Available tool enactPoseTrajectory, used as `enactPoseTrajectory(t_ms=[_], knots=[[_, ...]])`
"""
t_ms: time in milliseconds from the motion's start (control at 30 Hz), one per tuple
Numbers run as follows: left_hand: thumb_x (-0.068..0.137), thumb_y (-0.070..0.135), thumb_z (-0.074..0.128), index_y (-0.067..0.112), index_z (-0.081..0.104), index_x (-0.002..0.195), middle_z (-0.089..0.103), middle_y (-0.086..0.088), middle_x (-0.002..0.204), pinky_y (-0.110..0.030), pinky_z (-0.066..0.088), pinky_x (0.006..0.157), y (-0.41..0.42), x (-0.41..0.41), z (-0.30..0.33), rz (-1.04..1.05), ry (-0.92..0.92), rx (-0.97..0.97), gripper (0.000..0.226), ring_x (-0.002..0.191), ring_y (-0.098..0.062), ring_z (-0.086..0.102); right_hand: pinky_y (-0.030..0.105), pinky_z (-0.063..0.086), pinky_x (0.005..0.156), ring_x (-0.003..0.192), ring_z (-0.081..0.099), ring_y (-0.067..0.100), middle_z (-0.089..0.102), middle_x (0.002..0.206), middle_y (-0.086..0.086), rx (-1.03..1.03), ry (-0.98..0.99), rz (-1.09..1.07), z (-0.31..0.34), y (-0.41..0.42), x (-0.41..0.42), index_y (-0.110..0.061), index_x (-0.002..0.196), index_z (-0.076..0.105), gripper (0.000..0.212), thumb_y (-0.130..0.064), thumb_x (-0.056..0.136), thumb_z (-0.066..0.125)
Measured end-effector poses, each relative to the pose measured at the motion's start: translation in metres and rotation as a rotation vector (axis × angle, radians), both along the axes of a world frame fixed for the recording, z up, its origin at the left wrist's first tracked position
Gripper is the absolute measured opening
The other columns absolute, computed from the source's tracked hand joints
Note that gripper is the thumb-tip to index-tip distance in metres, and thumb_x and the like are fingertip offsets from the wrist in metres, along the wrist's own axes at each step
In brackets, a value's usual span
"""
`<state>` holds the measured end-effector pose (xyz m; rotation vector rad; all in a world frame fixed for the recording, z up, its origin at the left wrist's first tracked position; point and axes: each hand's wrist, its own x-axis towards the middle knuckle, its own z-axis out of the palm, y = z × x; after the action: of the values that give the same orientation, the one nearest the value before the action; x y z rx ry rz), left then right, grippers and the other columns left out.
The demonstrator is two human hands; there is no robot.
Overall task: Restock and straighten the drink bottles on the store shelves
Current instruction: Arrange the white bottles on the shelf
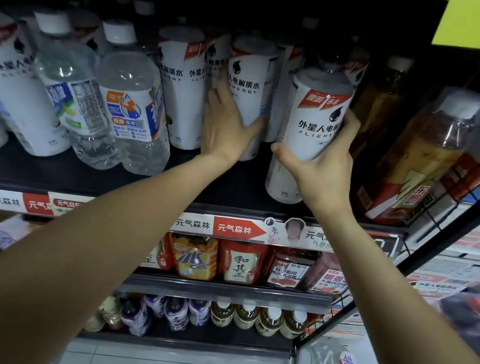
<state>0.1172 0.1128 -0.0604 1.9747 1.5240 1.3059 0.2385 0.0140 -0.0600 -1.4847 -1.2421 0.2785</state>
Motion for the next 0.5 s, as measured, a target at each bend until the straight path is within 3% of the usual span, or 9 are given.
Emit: enactPoseTrajectory(t_ms=[133,233,400,500], knots=[[0.08,0.048,0.069,0.013,0.009,0.152,0.043,-0.011,0.145,-0.042,0.044,0.098,-0.026,-0.02,-0.01,-0.059,-0.007,0.046,0.1,0.127,-0.033,0.045,0.038,0.05,0.09,0.11,0.057,0.018,0.054,0.126,-0.001,-0.027,0.0,0.012,0.001,0.0,0.001,-0.017,0.138,0.024,0.091,-0.035,0.069,0.082],[0.07,0.056,0.07,0.015,0.019,0.148,0.053,-0.01,0.134,-0.037,0.046,0.093,-0.046,-0.039,-0.013,-0.088,-0.044,0.037,0.102,0.12,-0.029,0.051,0.038,0.048,0.092,0.114,0.055,0.02,0.053,0.129,0.003,-0.078,0.02,0.04,0.002,0.0,0.001,-0.015,0.138,0.024,0.091,-0.034,0.071,0.081],[0.067,0.034,0.085,0.017,0.043,0.133,0.055,0.003,0.13,-0.029,0.041,0.101,-0.058,-0.049,-0.007,-0.129,-0.177,-0.138,0.08,0.118,-0.012,0.051,0.042,0.046,0.098,0.118,0.053,0.024,0.054,0.13,0.002,-0.136,-0.005,0.113,0.008,-0.004,-0.002,-0.017,0.14,0.02,0.092,-0.035,0.072,0.08],[0.07,0.027,0.084,0.017,0.042,0.131,0.056,0.008,0.122,-0.019,0.039,0.09,-0.068,-0.048,-0.001,-0.137,-0.21,-0.207,0.075,0.11,-0.007,0.051,0.044,0.05,0.093,0.111,0.058,0.021,0.059,0.122,0.0,-0.145,-0.041,0.131,0.014,-0.017,-0.011,-0.02,0.137,0.025,0.088,-0.031,0.07,0.081]])
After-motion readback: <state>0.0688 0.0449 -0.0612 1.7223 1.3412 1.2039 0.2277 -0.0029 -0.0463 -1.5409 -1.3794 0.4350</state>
